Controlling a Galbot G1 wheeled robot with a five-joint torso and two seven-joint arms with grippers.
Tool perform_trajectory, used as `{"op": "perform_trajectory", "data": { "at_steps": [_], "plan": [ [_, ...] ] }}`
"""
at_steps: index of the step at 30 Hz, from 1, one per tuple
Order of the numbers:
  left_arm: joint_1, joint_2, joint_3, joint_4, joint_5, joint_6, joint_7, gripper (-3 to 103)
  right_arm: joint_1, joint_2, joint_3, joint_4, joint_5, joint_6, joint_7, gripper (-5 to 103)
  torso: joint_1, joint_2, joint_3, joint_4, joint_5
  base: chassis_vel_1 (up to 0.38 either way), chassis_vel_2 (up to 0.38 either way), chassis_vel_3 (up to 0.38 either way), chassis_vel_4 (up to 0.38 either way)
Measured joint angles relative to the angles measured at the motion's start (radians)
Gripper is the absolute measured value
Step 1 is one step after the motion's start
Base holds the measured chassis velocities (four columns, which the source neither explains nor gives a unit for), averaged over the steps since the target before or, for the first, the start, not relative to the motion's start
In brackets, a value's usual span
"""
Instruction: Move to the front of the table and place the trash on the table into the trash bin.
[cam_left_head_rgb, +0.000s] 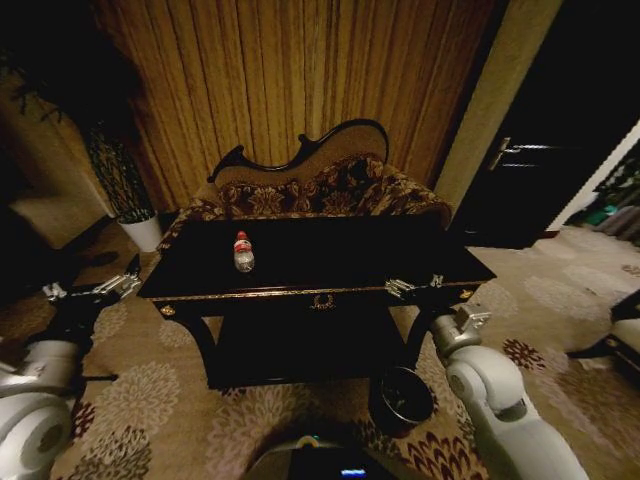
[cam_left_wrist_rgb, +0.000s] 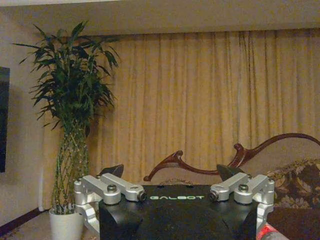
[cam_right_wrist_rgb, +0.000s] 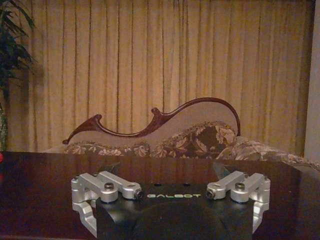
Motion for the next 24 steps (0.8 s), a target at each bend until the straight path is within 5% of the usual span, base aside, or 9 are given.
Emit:
{"op": "perform_trajectory", "data": {
  "at_steps": [24],
  "plan": [
    [-0.003, 0.006, 0.003, 0.006, 0.001, -0.001, -0.018, 100, 0.003, 0.000, -0.014, -0.006, -0.005, -0.002, -0.001, 100, 0.000, 0.000, 0.000, 0.0001, 0.0000, -0.077, 0.072, 0.077, -0.079]
  ]
}}
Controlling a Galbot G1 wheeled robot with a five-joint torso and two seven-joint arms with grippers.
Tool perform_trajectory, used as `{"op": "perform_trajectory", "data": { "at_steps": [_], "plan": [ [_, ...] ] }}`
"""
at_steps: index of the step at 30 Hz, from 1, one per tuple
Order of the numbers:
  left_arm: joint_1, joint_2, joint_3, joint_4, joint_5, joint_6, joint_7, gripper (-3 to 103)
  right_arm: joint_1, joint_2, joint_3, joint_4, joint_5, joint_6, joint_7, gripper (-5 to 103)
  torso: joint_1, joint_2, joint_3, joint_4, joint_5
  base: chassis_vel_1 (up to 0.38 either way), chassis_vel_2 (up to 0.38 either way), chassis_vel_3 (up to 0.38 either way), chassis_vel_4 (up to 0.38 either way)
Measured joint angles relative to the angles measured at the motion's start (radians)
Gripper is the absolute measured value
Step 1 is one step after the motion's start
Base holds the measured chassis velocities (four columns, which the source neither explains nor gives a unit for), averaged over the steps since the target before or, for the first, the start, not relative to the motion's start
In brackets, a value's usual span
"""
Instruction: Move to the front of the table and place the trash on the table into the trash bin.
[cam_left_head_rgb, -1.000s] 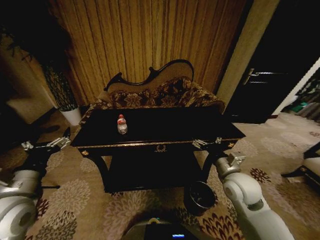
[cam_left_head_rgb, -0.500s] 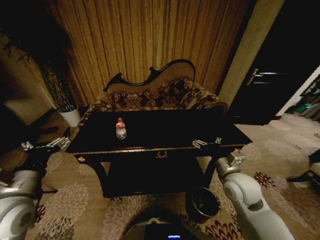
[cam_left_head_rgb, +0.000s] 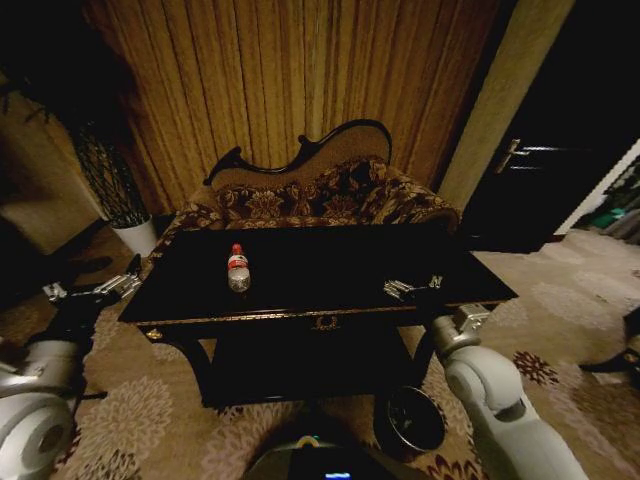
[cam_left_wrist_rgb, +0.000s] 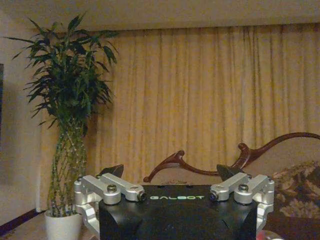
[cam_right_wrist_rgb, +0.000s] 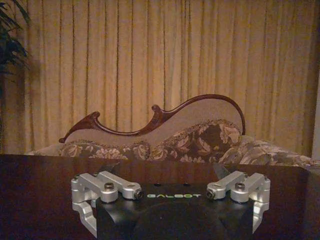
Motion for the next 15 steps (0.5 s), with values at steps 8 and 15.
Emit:
{"op": "perform_trajectory", "data": {
  "at_steps": [8, 15],
  "plan": [
    [-0.026, 0.015, 0.037, 0.016, -0.002, 0.016, -0.061, 100, -0.007, 0.008, -0.001, -0.001, 0.000, -0.010, 0.000, 100, 0.000, 0.000, 0.000, -0.0001, 0.0000, 0.000, 0.000, 0.000, 0.000],
    [-0.116, 0.078, 0.151, 0.080, 0.004, 0.128, -0.201, 100, -0.007, 0.010, -0.001, 0.013, 0.008, -0.016, 0.001, 100, 0.000, 0.000, 0.000, -0.0003, -0.0001, 0.000, 0.000, 0.000, 0.000]
  ]
}}
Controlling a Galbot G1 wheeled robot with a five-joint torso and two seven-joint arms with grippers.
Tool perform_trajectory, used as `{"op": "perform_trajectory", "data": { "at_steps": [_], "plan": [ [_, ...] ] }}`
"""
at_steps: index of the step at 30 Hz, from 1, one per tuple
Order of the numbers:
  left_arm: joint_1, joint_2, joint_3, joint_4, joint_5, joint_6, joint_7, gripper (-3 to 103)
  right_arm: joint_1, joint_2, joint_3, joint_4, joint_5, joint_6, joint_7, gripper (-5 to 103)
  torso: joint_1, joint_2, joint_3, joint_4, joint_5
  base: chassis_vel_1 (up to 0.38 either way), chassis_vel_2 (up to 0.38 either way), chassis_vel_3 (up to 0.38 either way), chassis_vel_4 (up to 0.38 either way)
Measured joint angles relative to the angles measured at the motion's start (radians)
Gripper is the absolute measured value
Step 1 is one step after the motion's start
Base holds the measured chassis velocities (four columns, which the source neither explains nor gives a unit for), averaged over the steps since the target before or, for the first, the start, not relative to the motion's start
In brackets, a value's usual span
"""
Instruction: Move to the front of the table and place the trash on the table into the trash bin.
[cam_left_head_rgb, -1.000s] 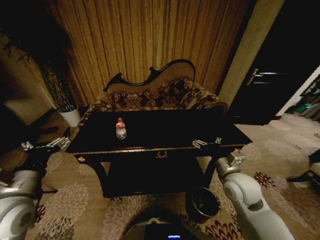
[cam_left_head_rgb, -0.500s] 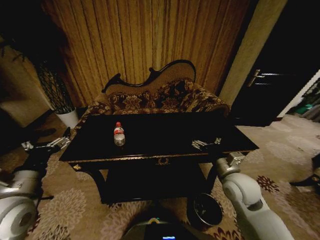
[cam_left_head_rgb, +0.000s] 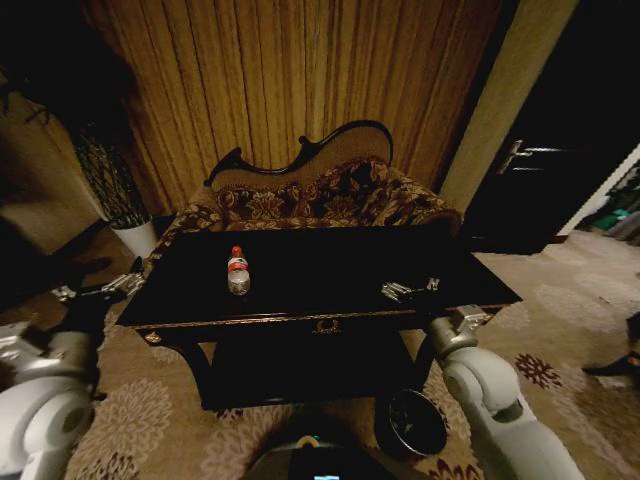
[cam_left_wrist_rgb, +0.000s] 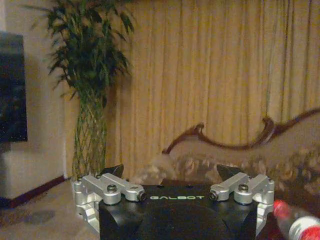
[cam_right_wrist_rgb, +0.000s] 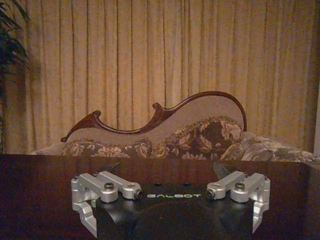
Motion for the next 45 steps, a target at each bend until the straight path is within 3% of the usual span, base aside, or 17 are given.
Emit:
{"op": "perform_trajectory", "data": {
  "at_steps": [8, 10, 12, 15, 20, 28, 33, 41, 44, 45],
  "plan": [
    [-0.071, 0.053, 0.029, 0.031, -0.063, 0.025, -0.012, 100, 0.016, -0.016, 0.005, -0.004, 0.014, -0.008, 0.000, 100, 0.000, 0.000, 0.000, 0.0001, 0.0000, 0.000, 0.000, 0.000, 0.000],
    [-0.107, 0.083, 0.035, 0.005, -0.154, 0.064, -0.058, 100, 0.027, -0.018, 0.001, -0.007, 0.019, -0.020, 0.001, 100, 0.000, 0.000, 0.000, 0.0001, 0.0002, 0.000, 0.000, 0.000, 0.000],
    [-0.121, 0.099, 0.039, -0.012, -0.190, 0.095, -0.092, 100, 0.031, -0.018, -0.003, -0.010, 0.020, -0.024, 0.001, 100, 0.000, 0.000, 0.000, 0.0000, 0.0002, 0.000, 0.000, 0.000, 0.000],
    [-0.144, 0.126, 0.054, -0.031, -0.221, 0.133, -0.142, 100, 0.033, -0.018, -0.006, -0.018, 0.022, -0.025, 0.001, 100, 0.000, 0.000, 0.000, 0.0003, 0.0002, 0.000, 0.000, 0.000, 0.000],
    [-0.194, 0.182, 0.110, -0.026, -0.249, 0.140, -0.191, 100, 0.031, -0.018, -0.005, -0.028, 0.033, -0.026, 0.001, 100, 0.000, 0.000, 0.000, 0.0000, 0.0002, 0.000, 0.000, 0.000, 0.000],
    [-0.267, 0.258, 0.167, 0.034, -0.248, 0.110, -0.179, 100, 0.032, -0.017, 0.001, -0.033, 0.041, -0.026, 0.002, 100, 0.000, 0.000, 0.000, 0.0001, 0.0001, 0.000, 0.000, 0.000, 0.000],
    [-0.301, 0.264, 0.199, 0.073, -0.243, 0.107, -0.178, 100, 0.031, -0.014, 0.004, -0.031, 0.043, -0.027, 0.002, 100, 0.000, 0.000, 0.000, 0.0002, 0.0001, 0.000, 0.000, 0.000, 0.000],
    [-0.429, 0.272, 0.344, 0.170, -0.219, 0.138, -0.221, 100, 0.008, 0.006, -0.001, -0.008, 0.044, -0.033, 0.011, 100, 0.000, 0.000, 0.000, -0.0001, -0.0001, 0.000, 0.000, 0.000, 0.000],
    [-0.486, 0.290, 0.386, 0.217, -0.216, 0.141, -0.201, 100, 0.007, 0.010, -0.006, -0.017, 0.044, -0.034, 0.023, 100, 0.000, 0.000, 0.000, 0.0000, 0.0000, 0.000, 0.000, 0.000, 0.000],
    [-0.514, 0.307, 0.396, 0.238, -0.215, 0.141, -0.166, 100, 0.007, 0.013, -0.005, -0.024, 0.043, -0.034, 0.026, 100, 0.000, 0.000, 0.000, 0.0002, 0.0000, 0.000, 0.000, 0.000, 0.000]
  ]
}}
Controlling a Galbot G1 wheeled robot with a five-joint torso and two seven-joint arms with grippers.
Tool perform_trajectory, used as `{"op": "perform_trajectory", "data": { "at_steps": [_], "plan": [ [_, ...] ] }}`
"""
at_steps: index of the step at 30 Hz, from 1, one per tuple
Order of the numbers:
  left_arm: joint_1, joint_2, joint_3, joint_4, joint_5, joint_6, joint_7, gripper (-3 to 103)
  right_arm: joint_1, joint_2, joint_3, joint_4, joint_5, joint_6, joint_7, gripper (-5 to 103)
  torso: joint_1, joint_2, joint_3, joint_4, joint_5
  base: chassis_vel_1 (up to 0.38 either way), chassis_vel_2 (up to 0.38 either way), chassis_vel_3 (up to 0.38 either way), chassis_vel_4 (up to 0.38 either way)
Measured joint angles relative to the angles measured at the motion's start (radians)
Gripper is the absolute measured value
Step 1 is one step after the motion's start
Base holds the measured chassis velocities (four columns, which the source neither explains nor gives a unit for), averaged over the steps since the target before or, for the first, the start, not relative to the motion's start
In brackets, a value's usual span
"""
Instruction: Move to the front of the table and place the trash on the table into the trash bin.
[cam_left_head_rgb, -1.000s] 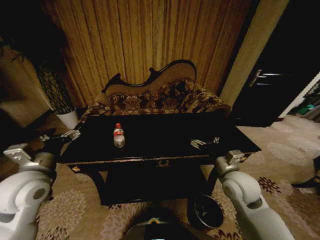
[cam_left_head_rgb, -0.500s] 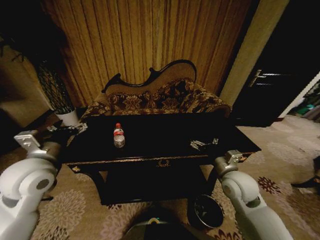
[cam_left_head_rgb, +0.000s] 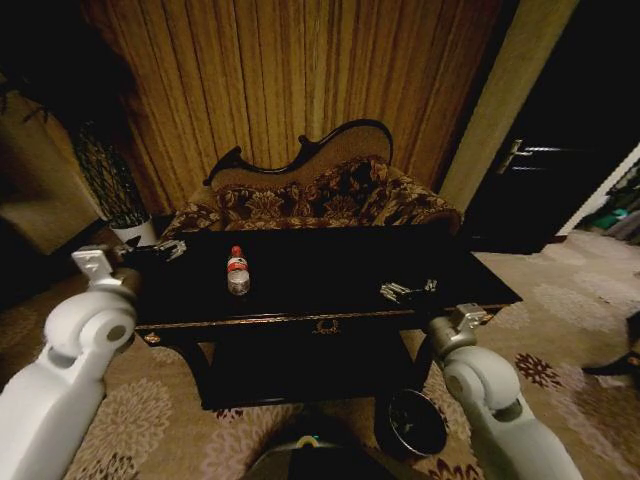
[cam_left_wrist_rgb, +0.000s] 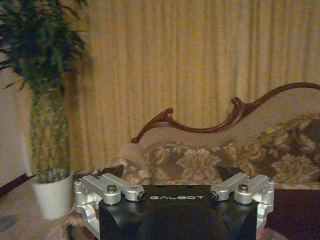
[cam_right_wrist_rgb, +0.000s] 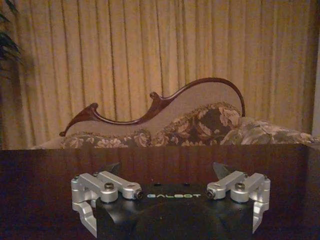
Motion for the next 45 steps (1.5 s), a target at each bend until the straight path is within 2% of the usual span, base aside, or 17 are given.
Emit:
{"op": "perform_trajectory", "data": {
  "at_steps": [4, 11, 18, 25, 28, 33, 41, 45],
  "plan": [
    [-0.047, 0.021, 0.024, 0.020, -0.006, 0.008, 0.020, 100, -0.002, 0.003, 0.002, -0.017, -0.005, 0.000, 0.001, 100, 0.000, 0.000, 0.000, 0.0001, 0.0001, 0.000, 0.000, 0.000, 0.000],
    [-0.177, 0.035, 0.139, 0.086, -0.037, 0.018, -0.012, 100, 0.005, 0.018, 0.000, -0.045, -0.007, 0.002, 0.003, 100, 0.000, 0.000, 0.000, -0.0003, 0.0002, 0.000, 0.000, 0.000, 0.000],
    [-0.204, 0.013, 0.184, 0.082, -0.038, 0.027, -0.017, 100, 0.046, -0.001, 0.008, -0.045, 0.020, 0.005, 0.005, 100, 0.000, 0.000, 0.000, -0.0001, 0.0001, 0.000, 0.000, 0.000, 0.000],
    [-0.164, -0.019, 0.187, 0.036, -0.032, 0.036, -0.031, 100, 0.138, -0.078, 0.007, -0.115, 0.074, 0.006, 0.005, 100, 0.000, 0.000, 0.000, 0.0003, 0.0002, 0.000, 0.000, 0.000, 0.000],
    [-0.150, -0.025, 0.179, 0.027, -0.030, 0.039, -0.033, 100, 0.181, -0.134, 0.002, -0.164, 0.125, 0.010, 0.004, 100, 0.000, 0.000, 0.000, 0.0000, 0.0003, 0.000, 0.000, 0.000, 0.000],
    [-0.148, -0.033, 0.184, 0.023, -0.028, 0.041, -0.042, 100, 0.216, -0.171, 0.002, -0.207, 0.182, 0.022, 0.004, 100, 0.000, 0.000, 0.000, -0.0001, 0.0003, 0.000, 0.000, 0.000, 0.000],
    [-0.142, -0.077, 0.234, 0.002, -0.031, 0.054, -0.114, 100, 0.303, -0.225, -0.003, -0.297, 0.293, 0.012, 0.003, 100, 0.000, 0.000, 0.000, 0.0000, 0.0003, 0.000, 0.000, 0.000, 0.000],
    [-0.149, -0.094, 0.254, 0.001, -0.032, 0.056, -0.138, 100, 0.315, -0.256, -0.003, -0.313, 0.307, 0.012, -0.001, 100, 0.000, 0.000, 0.000, 0.0000, 0.0001, 0.000, 0.000, 0.000, 0.000]
  ]
}}
